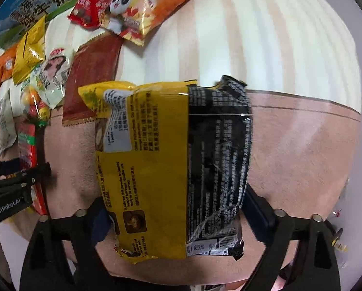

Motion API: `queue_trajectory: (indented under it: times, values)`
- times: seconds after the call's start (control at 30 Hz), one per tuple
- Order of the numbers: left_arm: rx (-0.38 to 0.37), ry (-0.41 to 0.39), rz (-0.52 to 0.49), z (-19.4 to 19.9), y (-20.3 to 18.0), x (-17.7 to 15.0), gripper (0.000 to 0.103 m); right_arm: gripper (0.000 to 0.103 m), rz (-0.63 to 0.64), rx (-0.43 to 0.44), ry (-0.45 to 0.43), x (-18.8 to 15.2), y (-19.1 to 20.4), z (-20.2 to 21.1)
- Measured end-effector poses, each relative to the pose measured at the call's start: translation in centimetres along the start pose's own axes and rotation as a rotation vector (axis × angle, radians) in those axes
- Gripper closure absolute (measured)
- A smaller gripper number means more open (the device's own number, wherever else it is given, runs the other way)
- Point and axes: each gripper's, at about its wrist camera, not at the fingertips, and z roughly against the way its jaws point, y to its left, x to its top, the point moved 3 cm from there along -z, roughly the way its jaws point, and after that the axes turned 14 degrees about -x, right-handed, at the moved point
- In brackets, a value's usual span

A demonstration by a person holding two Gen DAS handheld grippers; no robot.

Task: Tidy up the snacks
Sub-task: 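Carry both packets into the cardboard box and open both tools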

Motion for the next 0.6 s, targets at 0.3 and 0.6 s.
queue_trajectory:
  times: [0.3, 0.6]
  values:
    - [0.005, -0.074, 0.001, 1.8, 1.3, -4.4, 0.058, 0.015, -0.091, 0.019, -0.026, -2.9, -0.8, 2.8]
    - [-0.060, -0.202, -0.181, 7.3, 1.0, -8.1, 0.058, 0.015, -0.196, 0.092, -0.076, -5.9, -2.2, 7.7]
